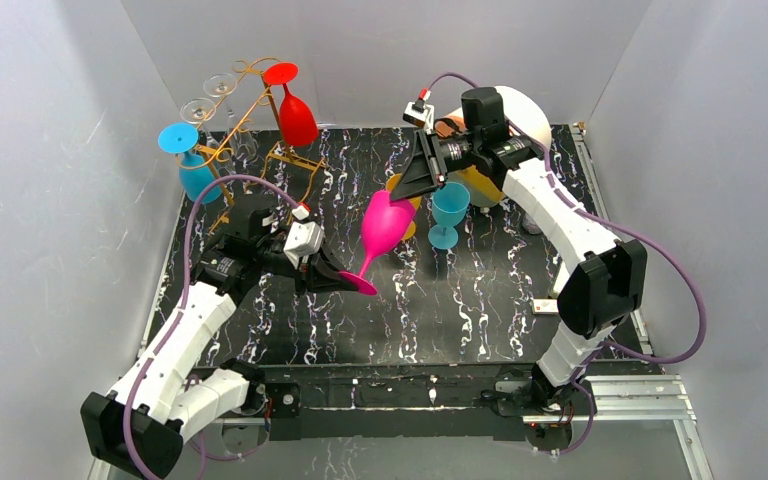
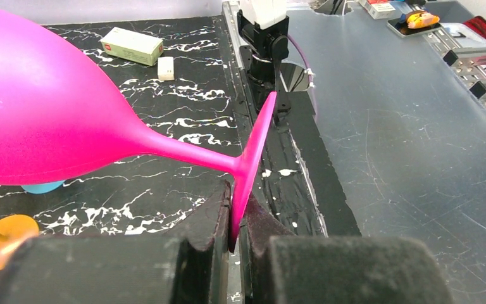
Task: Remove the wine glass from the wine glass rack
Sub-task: Place the wine glass at the center of the board.
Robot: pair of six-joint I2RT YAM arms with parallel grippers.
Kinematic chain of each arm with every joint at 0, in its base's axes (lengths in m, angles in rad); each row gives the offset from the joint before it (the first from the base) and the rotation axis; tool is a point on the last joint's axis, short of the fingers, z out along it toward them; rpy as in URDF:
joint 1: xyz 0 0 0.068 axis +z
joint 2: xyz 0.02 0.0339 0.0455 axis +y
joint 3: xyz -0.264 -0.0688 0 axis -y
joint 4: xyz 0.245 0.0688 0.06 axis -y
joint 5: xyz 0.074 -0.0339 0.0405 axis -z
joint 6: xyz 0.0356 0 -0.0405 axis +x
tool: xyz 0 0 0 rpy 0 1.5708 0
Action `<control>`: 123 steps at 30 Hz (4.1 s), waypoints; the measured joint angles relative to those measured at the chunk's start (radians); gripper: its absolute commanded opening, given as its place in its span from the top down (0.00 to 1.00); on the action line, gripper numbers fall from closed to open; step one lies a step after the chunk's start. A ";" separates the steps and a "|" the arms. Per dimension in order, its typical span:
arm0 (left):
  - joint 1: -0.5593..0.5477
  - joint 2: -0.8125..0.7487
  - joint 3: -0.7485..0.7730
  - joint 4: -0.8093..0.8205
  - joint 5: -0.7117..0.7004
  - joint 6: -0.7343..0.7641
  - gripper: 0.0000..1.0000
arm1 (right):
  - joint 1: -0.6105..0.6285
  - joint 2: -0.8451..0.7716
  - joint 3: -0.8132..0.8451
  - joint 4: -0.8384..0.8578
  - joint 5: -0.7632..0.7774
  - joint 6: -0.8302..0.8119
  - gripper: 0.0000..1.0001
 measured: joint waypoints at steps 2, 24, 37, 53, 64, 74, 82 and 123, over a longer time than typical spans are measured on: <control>-0.001 0.005 0.000 -0.002 0.002 0.000 1.00 | -0.001 0.000 0.000 -0.006 -0.010 -0.017 0.63; -0.006 0.034 0.032 -0.034 0.041 0.001 1.00 | -0.010 -0.033 0.001 -0.245 0.025 -0.225 0.74; -0.006 0.033 0.032 -0.032 0.045 -0.023 1.00 | -0.007 -0.063 -0.110 0.013 -0.064 -0.017 0.72; -0.011 0.018 0.033 -0.025 0.011 -0.036 0.98 | -0.007 -0.101 -0.154 0.162 -0.126 0.120 0.99; -0.004 -0.027 0.032 -0.035 -0.034 -0.102 0.65 | 0.008 -0.122 -0.160 0.118 -0.124 0.078 0.99; -0.003 -0.062 0.042 -0.035 -0.098 -0.139 0.40 | 0.015 -0.122 -0.082 -0.159 -0.029 -0.132 0.99; -0.003 -0.079 0.181 -0.016 -0.330 -0.253 0.02 | 0.019 -0.128 -0.022 -0.305 0.169 -0.243 0.99; -0.003 -0.037 0.211 0.020 -1.148 -0.603 0.02 | 0.365 -0.461 -0.461 -0.379 1.830 -0.193 0.99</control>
